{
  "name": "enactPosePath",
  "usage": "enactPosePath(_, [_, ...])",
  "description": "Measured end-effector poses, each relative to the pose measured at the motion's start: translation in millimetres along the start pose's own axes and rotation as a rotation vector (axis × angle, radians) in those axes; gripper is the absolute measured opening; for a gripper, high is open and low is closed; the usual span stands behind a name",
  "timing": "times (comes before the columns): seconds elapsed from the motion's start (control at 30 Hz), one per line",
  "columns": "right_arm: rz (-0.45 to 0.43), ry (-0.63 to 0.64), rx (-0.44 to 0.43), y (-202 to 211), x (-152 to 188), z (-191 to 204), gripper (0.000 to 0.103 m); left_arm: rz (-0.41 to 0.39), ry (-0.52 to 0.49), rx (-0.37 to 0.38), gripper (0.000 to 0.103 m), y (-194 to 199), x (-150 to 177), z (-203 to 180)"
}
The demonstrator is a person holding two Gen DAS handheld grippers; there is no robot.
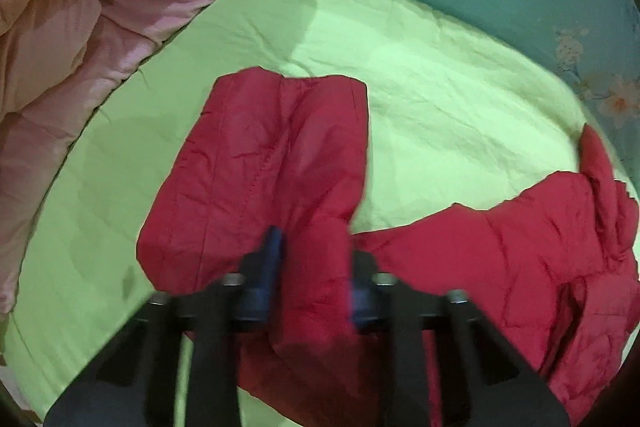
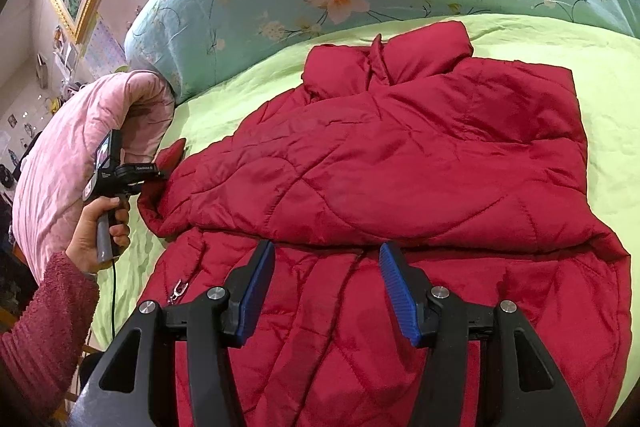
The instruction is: Fold large clothes
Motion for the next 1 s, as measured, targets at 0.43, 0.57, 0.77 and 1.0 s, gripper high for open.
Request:
enactPosePath(0.43, [-0.014,-0.026,-0.004,6,3,-4,0.058,-0.186,0.131,0.288,0.008,69,22,5])
enactPosePath(0.57, [-0.013,-0.038,-0.008,7,3,-6,0.058,-0.223,0.121,0.382,0.007,92,30,-12])
enactPosePath(0.77, [-0.031,-0.053,-0.017,13,2,-10,0.058,-0.272,0.048,0.519,0.007,133,42,-60])
enactPosePath(1.0, [-0.057,-0.1,-0.015,26,1,-24,0.058,-0.289,-0.071,0.691,0.007,167,66,-130])
Point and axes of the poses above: each gripper's, at about its wrist camera, not at the fingertips, and y roughly against the way its jaws point, z to its left, x to its underside, the point moved 1 cm from there along -y, roughly the way its jaws point, and after that the axes turned 1 degree about y, right-handed, at the moved point
